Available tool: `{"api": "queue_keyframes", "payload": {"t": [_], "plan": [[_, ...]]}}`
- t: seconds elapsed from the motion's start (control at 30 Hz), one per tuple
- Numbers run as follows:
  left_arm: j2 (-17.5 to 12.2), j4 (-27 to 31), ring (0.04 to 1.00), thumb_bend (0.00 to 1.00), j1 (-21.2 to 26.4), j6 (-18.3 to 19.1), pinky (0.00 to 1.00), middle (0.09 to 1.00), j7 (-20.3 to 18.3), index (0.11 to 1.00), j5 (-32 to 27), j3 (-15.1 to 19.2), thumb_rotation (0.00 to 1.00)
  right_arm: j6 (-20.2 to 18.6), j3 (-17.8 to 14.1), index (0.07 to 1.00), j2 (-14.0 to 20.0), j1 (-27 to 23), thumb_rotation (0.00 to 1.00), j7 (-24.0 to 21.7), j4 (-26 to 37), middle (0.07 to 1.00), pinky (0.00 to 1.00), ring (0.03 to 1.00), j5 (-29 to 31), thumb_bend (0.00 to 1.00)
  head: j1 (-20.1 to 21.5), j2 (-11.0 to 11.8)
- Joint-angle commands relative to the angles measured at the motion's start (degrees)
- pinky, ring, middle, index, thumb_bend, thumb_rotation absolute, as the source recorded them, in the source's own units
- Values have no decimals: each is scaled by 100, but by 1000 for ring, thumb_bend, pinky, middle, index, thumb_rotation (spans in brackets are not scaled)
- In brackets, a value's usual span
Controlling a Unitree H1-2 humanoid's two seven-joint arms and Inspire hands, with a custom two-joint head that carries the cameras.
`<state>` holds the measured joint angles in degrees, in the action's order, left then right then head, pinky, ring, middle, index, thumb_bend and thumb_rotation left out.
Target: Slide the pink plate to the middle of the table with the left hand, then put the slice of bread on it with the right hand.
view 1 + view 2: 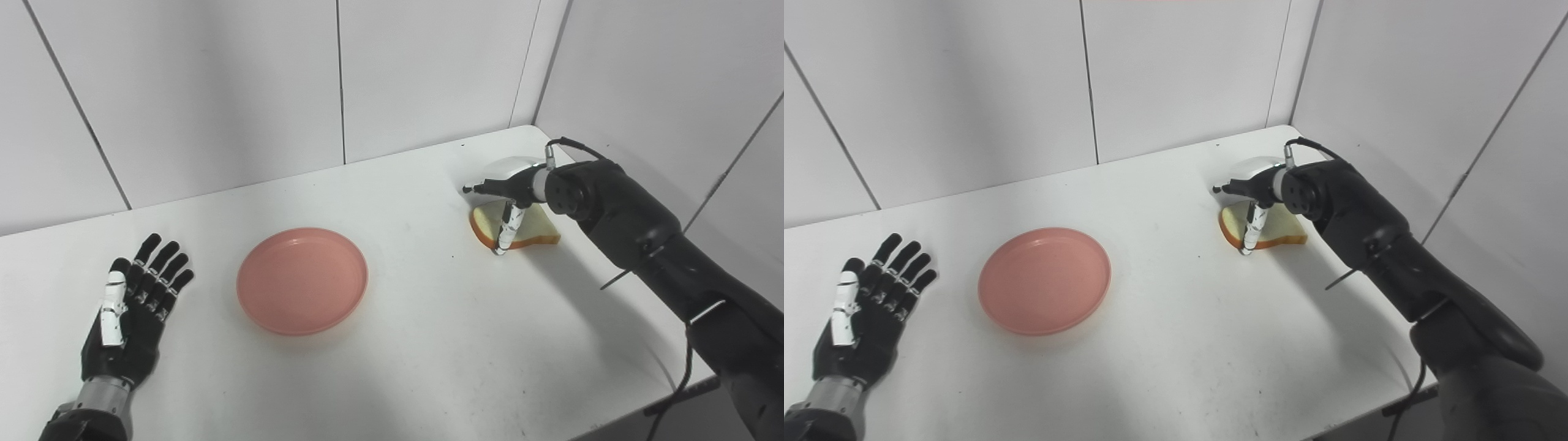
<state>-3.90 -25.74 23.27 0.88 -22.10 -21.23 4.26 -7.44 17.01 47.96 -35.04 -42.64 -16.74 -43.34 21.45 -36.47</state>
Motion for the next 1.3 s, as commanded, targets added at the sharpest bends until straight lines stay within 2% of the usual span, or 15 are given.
{"api": "queue_keyframes", "payload": {"t": [0.0,0.1,0.17,0.37,0.53,0.67,0.93,1.0,1.03,1.07,1.1,1.13,1.17,1.2,1.27], "plan": [[-45,-199,920,518,-291,462,912,919,195,918,113,-18,958,-157,-95,909,128,-192,150,108,48,908,804,877,13,1000,-8,8],[-49,-190,921,515,-291,477,917,917,193,919,110,-18,968,-313,-41,883,123,-194,90,32,48,896,776,860,-62,965,-8,8],[-56,-174,917,513,-299,489,911,914,191,915,102,-12,962,-369,2,877,144,-195,85,5,61,877,714,827,-126,958,2,-4],[-73,-185,915,507,-303,447,905,912,194,910,126,-12,953,-451,68,884,231,-155,121,-33,81,900,778,864,-212,985,9,-26],[-100,-177,923,506,-311,463,917,919,126,918,75,-3,963,-370,138,880,306,-131,151,120,-154,889,785,862,-302,994,15,-44],[-86,-81,918,499,-331,553,907,915,185,914,75,4,959,-399,166,864,340,-130,175,275,-284,841,680,796,-327,993,21,-62],[-98,-92,917,497,-327,534,901,917,172,919,99,1,975,-647,226,877,393,-115,226,235,-123,826,647,776,-558,1000,30,-76],[-102,-64,919,496,-335,560,909,918,176,920,95,1,983,-594,243,862,401,-110,214,319,-165,793,609,735,-634,995,29,-86],[-101,-55,919,496,-337,575,911,917,181,919,88,6,976,-542,248,775,405,-109,165,362,-192,740,587,683,-657,930,29,-86],[-103,-50,919,496,-340,574,911,917,176,919,86,8,976,-491,243,770,403,-102,162,438,-220,737,586,680,-685,926,31,-96],[-103,-40,919,497,-343,585,911,918,183,920,88,9,978,-440,230,703,393,-88,116,549,-258,674,551,622,-710,876,31,-96],[-104,-33,919,498,-346,593,910,919,188,920,92,8,979,-415,219,599,385,-78,123,622,-282,620,511,574,-728,703,31,-96],[-101,-16,919,499,-350,606,909,920,195,919,83,19,980,-392,179,546,358,-49,127,788,-326,592,490,549,-729,614,42,-110],[-98,-2,917,496,-354,618,908,917,201,916,75,27,970,-379,152,532,339,-30,51,899,-357,493,396,450,-726,561,42,-110],[-110,-16,921,496,-353,611,910,920,165,918,62,32,970,-356,133,527,320,-11,10,1062,-415,435,328,384,-725,531,51,-110]]}}
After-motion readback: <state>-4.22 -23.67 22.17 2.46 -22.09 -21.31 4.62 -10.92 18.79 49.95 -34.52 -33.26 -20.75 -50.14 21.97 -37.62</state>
